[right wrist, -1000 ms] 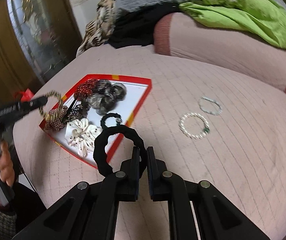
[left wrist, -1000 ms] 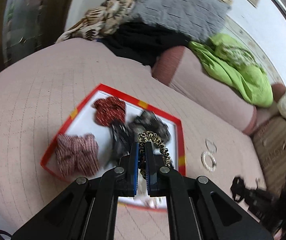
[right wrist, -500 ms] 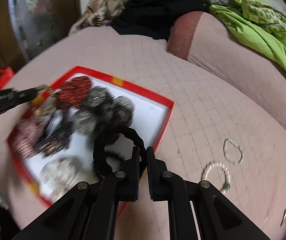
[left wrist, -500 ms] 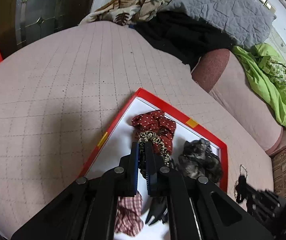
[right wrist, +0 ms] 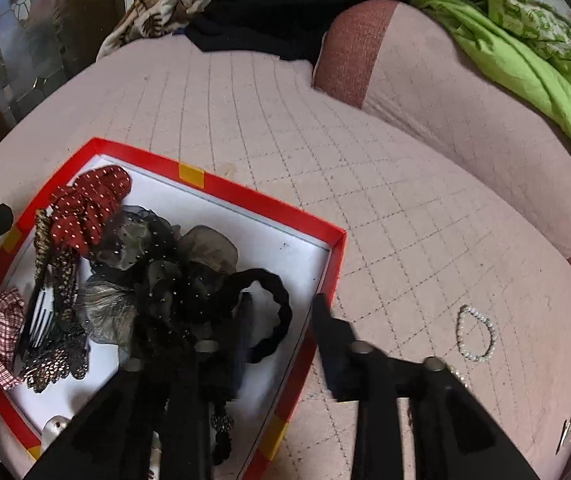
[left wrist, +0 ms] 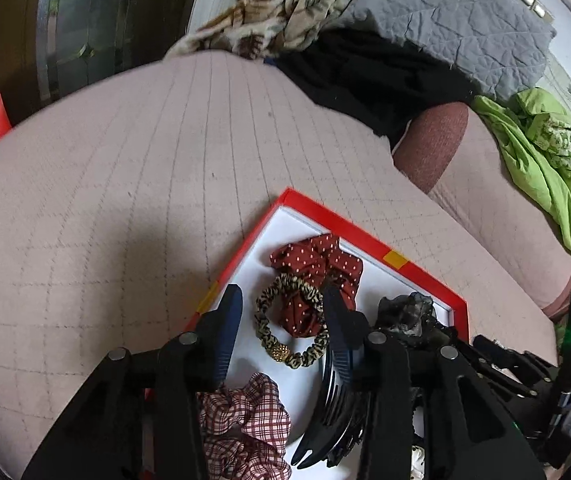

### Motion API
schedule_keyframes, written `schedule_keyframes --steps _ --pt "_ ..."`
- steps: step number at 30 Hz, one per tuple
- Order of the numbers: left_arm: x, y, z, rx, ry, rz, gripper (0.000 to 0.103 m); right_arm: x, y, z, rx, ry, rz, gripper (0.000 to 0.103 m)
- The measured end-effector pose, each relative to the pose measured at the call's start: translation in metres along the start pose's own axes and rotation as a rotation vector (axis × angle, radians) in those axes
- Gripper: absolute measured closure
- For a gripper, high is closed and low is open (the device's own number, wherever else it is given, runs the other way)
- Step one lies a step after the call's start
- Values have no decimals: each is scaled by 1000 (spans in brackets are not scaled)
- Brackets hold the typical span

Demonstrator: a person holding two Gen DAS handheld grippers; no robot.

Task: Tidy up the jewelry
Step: 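Move both tools back toward the pearl and pale green bracelets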

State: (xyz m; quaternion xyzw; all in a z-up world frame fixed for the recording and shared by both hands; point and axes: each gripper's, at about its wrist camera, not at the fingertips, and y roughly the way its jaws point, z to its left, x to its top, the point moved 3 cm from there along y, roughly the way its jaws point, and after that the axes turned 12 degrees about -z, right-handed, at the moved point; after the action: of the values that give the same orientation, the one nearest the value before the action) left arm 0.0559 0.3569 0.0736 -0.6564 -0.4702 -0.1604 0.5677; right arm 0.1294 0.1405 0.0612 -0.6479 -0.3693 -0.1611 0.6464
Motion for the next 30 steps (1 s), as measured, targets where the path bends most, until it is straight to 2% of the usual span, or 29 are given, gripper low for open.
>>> schedule_keyframes --steps 7,11,16,19,22,27,30 --pt "-2 -17 -6 6 22 -35 61 -16 -43 -35 8 73 -40 62" --pt "-10 -24 -9 9 30 -37 61 -47 -70 -80 -6 163 -31 62" --pt "-24 -39 -24 37 102 -69 61 -94 -97 -138 -39 286 -10 61" --pt "-36 -53 -45 45 189 -111 61 -120 -113 -166 -63 339 -14 61" --pt "-55 -70 -70 17 267 -127 61 -145 -130 -189 -84 384 -27 61" --pt "-80 -103 -114 -19 348 -110 60 -188 -151 -240 -136 458 -16 61" --pt "-96 -129 -149 -64 419 -112 51 -206 -163 -270 -172 522 -40 58"
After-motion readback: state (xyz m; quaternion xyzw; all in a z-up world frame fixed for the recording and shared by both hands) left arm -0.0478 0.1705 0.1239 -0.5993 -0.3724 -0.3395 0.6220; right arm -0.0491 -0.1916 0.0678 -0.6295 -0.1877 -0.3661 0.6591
